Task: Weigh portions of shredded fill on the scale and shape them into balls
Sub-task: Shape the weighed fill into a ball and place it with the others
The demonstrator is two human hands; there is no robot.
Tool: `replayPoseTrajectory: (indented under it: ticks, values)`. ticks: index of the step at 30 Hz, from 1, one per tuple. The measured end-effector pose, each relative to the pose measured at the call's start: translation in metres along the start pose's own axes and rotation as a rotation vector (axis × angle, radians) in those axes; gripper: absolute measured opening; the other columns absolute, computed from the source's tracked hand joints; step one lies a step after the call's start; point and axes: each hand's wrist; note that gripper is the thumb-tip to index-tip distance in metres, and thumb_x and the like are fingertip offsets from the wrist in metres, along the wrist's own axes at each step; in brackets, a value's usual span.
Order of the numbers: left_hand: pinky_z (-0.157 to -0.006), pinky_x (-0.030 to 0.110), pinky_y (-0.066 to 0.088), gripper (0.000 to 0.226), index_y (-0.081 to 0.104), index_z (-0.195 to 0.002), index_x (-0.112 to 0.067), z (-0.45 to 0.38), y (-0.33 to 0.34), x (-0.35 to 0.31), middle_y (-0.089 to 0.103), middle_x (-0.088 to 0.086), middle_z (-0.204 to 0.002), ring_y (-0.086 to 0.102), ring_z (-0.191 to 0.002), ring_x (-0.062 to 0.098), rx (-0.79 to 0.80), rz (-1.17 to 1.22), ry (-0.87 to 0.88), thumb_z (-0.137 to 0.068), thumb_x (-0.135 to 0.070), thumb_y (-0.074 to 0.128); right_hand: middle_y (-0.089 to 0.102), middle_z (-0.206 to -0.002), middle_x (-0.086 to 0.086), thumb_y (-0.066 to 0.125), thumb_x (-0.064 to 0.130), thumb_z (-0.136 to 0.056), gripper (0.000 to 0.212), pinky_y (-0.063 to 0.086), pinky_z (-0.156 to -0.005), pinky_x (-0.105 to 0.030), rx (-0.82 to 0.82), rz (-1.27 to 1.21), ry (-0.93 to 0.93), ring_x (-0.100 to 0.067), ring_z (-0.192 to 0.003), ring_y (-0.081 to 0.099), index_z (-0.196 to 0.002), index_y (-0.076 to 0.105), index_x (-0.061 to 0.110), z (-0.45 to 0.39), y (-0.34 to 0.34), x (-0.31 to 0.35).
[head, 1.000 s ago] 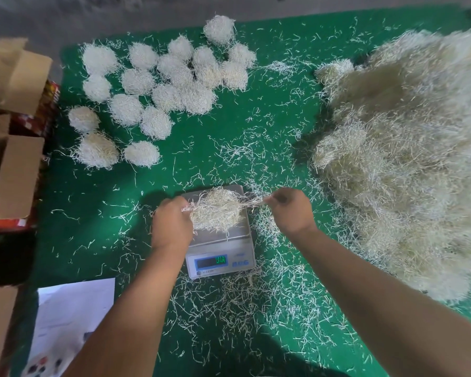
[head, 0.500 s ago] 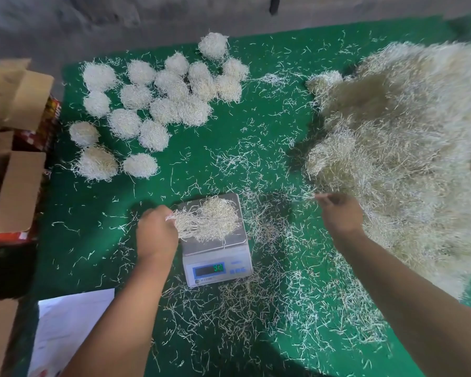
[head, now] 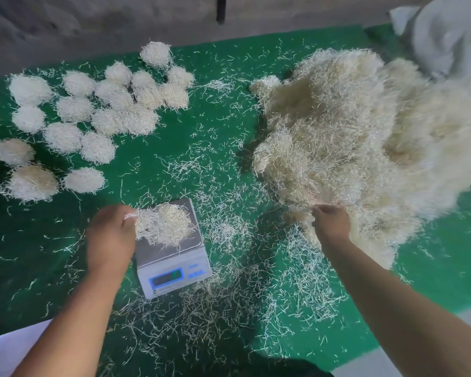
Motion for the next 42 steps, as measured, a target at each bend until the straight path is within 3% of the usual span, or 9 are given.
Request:
replayPoseTrajectory:
  ticks: [6, 9, 11, 13, 17, 24, 33, 39, 42]
  values:
    - [-0.082, 0.042, 0.055, 0.014, 0.075, -0.107, -0.007, 0.005, -0.002, -0.015, 0.074, 0.013, -0.103, 0.068, -0.091, 0.032, 0.048, 0.002, -0.045, -0.098, -0.013, 0.066, 0.060, -0.138, -0.022, 0.062, 0.036, -0.104, 0.065, 0.063, -0.073, -0.044, -0.065, 0.117, 0.165, -0.030, -0.089, 0.072, -0.156, 0.042, 0.001, 0.019, 0.017, -0.014]
    - [-0.088, 0.041, 0.056, 0.020, 0.073, -0.117, -0.011, 0.006, 0.000, -0.021, 0.074, 0.008, -0.113, 0.069, -0.096, 0.025, 0.066, 0.131, -0.125, -0.099, -0.015, 0.067, 0.069, -0.098, -0.003, 0.057, 0.032, -0.106, 0.016, 0.053, -0.052, -0.024, 0.070, 0.189, -0.022, -0.009, -0.061, 0.061, -0.110, 0.063, 0.017, 0.046, 0.049, -0.011]
    - [-0.092, 0.040, 0.056, 0.020, 0.072, -0.118, -0.014, 0.002, 0.003, -0.023, 0.074, 0.004, -0.114, 0.070, -0.094, 0.019, 0.065, 0.198, -0.136, -0.099, -0.015, 0.066, 0.062, -0.066, 0.008, 0.059, 0.028, -0.107, 0.029, 0.044, -0.043, -0.019, 0.191, 0.214, -0.130, -0.001, -0.043, 0.048, -0.081, 0.063, 0.018, 0.065, 0.073, -0.005]
    - [-0.093, 0.034, 0.051, 0.023, 0.070, -0.122, -0.017, -0.001, 0.008, -0.023, 0.072, 0.002, -0.120, 0.069, -0.099, 0.016, 0.103, 0.265, -0.112, -0.099, -0.017, 0.066, 0.073, -0.082, 0.003, 0.059, 0.025, -0.107, 0.020, 0.050, -0.050, -0.023, 0.367, 0.203, -0.208, -0.004, -0.048, 0.055, -0.099, 0.074, 0.014, 0.085, 0.094, 0.005]
    - [-0.120, 0.052, 0.026, 0.078, 0.040, -0.154, -0.043, -0.005, 0.024, -0.017, 0.026, -0.012, -0.163, 0.019, -0.153, 0.020, 0.444, 0.163, -0.044, -0.087, -0.052, 0.078, 0.074, -0.105, 0.007, 0.058, 0.024, -0.107, 0.026, 0.046, -0.048, -0.010, 0.581, 0.210, -0.326, -0.002, -0.062, 0.064, -0.130, 0.069, 0.020, 0.117, 0.127, 0.030]
    - [-0.123, 0.070, 0.007, 0.138, -0.006, -0.156, -0.062, -0.018, 0.057, -0.008, -0.014, -0.023, -0.168, -0.014, -0.158, 0.023, 0.661, -0.080, 0.098, -0.064, -0.043, 0.096, 0.072, -0.109, 0.003, 0.056, 0.021, -0.108, 0.035, 0.046, -0.045, -0.013, 0.702, 0.313, -0.375, -0.007, -0.071, 0.068, -0.141, 0.062, 0.028, 0.122, 0.166, 0.061]
    - [-0.123, 0.057, 0.026, 0.108, 0.028, -0.157, -0.049, -0.024, 0.085, -0.001, 0.027, 0.004, -0.163, 0.023, -0.150, 0.035, 0.596, -0.073, 0.088, -0.076, -0.012, 0.088, 0.072, -0.115, -0.004, 0.059, 0.015, -0.107, 0.045, 0.064, -0.061, -0.029, 0.759, 0.350, -0.323, -0.021, -0.087, 0.076, -0.148, 0.055, 0.035, 0.113, 0.193, 0.066]
    - [-0.071, 0.025, 0.043, 0.067, 0.058, -0.128, -0.036, -0.013, 0.078, 0.012, 0.046, -0.006, -0.114, 0.048, -0.101, 0.012, 0.442, 0.105, 0.032, -0.074, -0.006, 0.082, 0.068, -0.137, -0.007, 0.060, 0.017, -0.102, 0.063, 0.058, -0.097, -0.037, 0.796, 0.442, -0.435, -0.027, -0.118, 0.069, -0.158, 0.042, 0.040, 0.114, 0.205, 0.066]
    - [-0.066, 0.014, 0.035, 0.058, 0.057, -0.119, -0.037, -0.003, 0.068, 0.017, 0.048, -0.009, -0.112, 0.048, -0.091, -0.002, 0.361, 0.177, 0.047, -0.073, -0.020, 0.088, 0.072, -0.131, 0.006, 0.069, 0.034, -0.100, 0.056, 0.060, -0.076, -0.017, 0.909, 0.364, -0.429, -0.006, -0.097, 0.072, -0.150, 0.046, 0.046, 0.120, 0.207, 0.065]
Point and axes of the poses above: each hand's wrist, its own z-axis away from the middle knuckle, its own y-axis out of the palm, x = y × z
